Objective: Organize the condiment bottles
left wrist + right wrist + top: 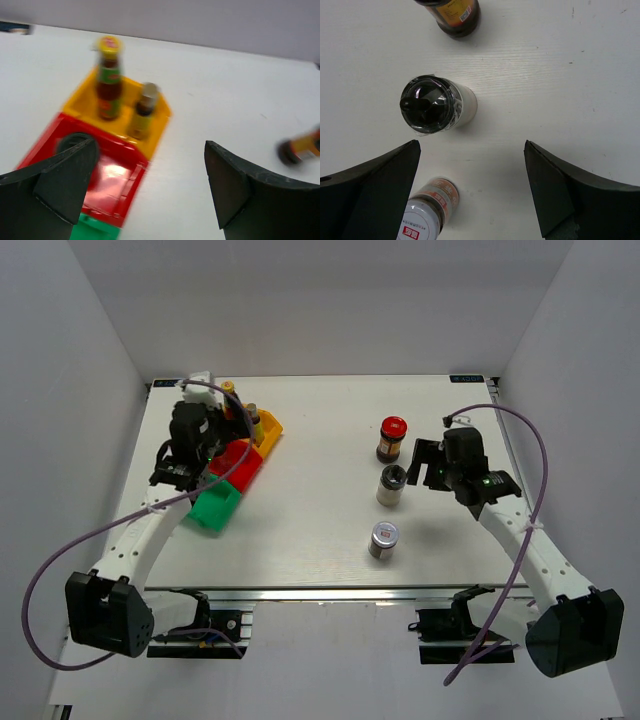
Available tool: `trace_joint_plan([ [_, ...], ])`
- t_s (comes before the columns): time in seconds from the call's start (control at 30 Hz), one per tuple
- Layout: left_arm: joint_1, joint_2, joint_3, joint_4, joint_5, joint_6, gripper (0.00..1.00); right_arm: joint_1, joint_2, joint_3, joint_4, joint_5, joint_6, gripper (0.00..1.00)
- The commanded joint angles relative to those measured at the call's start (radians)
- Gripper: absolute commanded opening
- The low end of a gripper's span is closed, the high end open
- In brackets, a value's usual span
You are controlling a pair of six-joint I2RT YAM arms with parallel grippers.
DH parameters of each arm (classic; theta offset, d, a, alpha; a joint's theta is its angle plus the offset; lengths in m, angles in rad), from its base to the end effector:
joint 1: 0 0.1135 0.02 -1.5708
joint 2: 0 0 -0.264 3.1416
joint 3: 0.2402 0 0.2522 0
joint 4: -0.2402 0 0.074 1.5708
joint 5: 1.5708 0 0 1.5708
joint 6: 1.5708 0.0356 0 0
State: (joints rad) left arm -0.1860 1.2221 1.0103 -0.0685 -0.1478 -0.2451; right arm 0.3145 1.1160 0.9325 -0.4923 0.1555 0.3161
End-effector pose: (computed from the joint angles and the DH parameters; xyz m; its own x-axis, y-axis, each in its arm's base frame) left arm 0.2829 -0.0479 0.3386 -0.2744 -0.1926 -0.9421 -0.0234 0.9808 -0.1937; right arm 0.2309 0.0693 0.2967 -0.6246 0.1198 -0.7717 0.0037 0.9886 0.1505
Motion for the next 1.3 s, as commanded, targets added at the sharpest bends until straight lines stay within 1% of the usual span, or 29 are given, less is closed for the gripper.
trace_joint_plan([
  [0.0, -0.128, -0.026, -0.033, -0.004, 0.165, 0.033, 0.98, -0.003, -0.070, -0.017, 0.038, 0.022, 0.032, 0.89],
  [0.03, -0.182, -0.016, -0.029, -0.005, 0.098, 0.050, 0.98, -0.003, -0.076, -0.015, 0.031, 0.073, 0.049, 0.89],
  [0.07, -0.278, -0.004, -0.012, -0.014, 0.082, 0.070, 0.98, -0.005, -0.081, -0.012, 0.018, 0.093, 0.063, 0.89],
  [0.13, -0.357, 0.052, 0.008, -0.016, 0.083, 0.102, 0.98, -0.005, -0.084, 0.006, -0.038, 0.163, 0.115, 0.89],
  [0.17, -0.421, 0.074, 0.028, -0.010, 0.100, 0.109, 0.98, -0.005, -0.082, 0.011, -0.054, 0.185, 0.130, 0.89],
  [0.23, -0.473, 0.138, 0.046, 0.004, 0.120, 0.122, 0.98, -0.006, -0.078, 0.014, -0.072, 0.213, 0.158, 0.89],
  [0.27, -0.521, 0.160, 0.059, 0.003, 0.117, 0.127, 0.98, -0.005, -0.074, 0.012, -0.071, 0.199, 0.150, 0.89],
  [0.3, -0.538, 0.180, 0.083, 0.001, 0.114, 0.132, 0.98, -0.008, -0.065, 0.012, -0.063, 0.172, 0.114, 0.89],
  [0.33, -0.562, 0.212, 0.099, -0.001, 0.103, 0.129, 0.98, -0.008, -0.053, 0.011, -0.046, 0.094, 0.089, 0.89],
  [0.37, -0.572, 0.224, 0.099, 0.006, 0.102, 0.129, 0.98, -0.006, -0.053, 0.009, -0.036, 0.054, 0.066, 0.89],
  [0.43, -0.587, 0.244, 0.099, 0.021, 0.112, 0.119, 0.98, -0.006, -0.045, 0.002, -0.013, 0.024, 0.044, 0.89],
  [0.5, -0.605, 0.263, 0.106, 0.044, 0.145, 0.122, 0.98, -0.006, -0.050, 0.002, -0.015, 0.074, 0.072, 0.89],
  [0.53, -0.634, 0.275, 0.114, 0.052, 0.146, 0.128, 0.98, -0.006, -0.051, 0.005, -0.018, 0.132, 0.108, 0.89],
  [0.57, -0.654, 0.312, 0.128, 0.052, 0.146, 0.139, 0.98, -0.008, -0.053, 0.009, -0.041, 0.159, 0.130, 0.89],
  [0.63, -0.694, 0.359, 0.183, 0.047, 0.125, 0.158, 0.98, -0.009, -0.053, 0.022, -0.066, 0.208, 0.167, 0.89],
  [0.67, -0.729, 0.416, 0.207, 0.033, 0.111, 0.164, 0.98, -0.011, -0.051, 0.032, -0.093, 0.220, 0.202, 0.89],
  [0.7, -0.742, 0.445, 0.230, 0.029, 0.076, 0.171, 0.98, -0.015, -0.051, 0.038, -0.107, 0.231, 0.216, 0.89],
  [0.73, -0.762, 0.474, 0.279, 0.023, 0.061, 0.171, 0.98, -0.017, -0.054, 0.042, -0.120, 0.251, 0.231, 0.89],
  [0.9, -0.773, 0.635, 0.393, 0.010, 0.033, 0.153, 0.98, -0.035, -0.111, 0.026, -0.115, 0.269, 0.259, 0.89],
  [1.1, -0.783, 0.749, 0.519, -0.030, -0.005, 0.158, 0.98, -0.043, -0.143, 0.015, -0.112, 0.271, 0.250, 0.89],
  [1.17, -0.796, 0.792, 0.546, -0.042, -0.067, 0.158, 0.98, -0.045, -0.142, 0.014, -0.114, 0.263, 0.244, 0.90],
  [1.27, -0.802, 0.859, 0.609, -0.062, -0.117, 0.158, 0.98, -0.045, -0.143, 0.009, -0.103, 0.254, 0.233, 0.89],
])
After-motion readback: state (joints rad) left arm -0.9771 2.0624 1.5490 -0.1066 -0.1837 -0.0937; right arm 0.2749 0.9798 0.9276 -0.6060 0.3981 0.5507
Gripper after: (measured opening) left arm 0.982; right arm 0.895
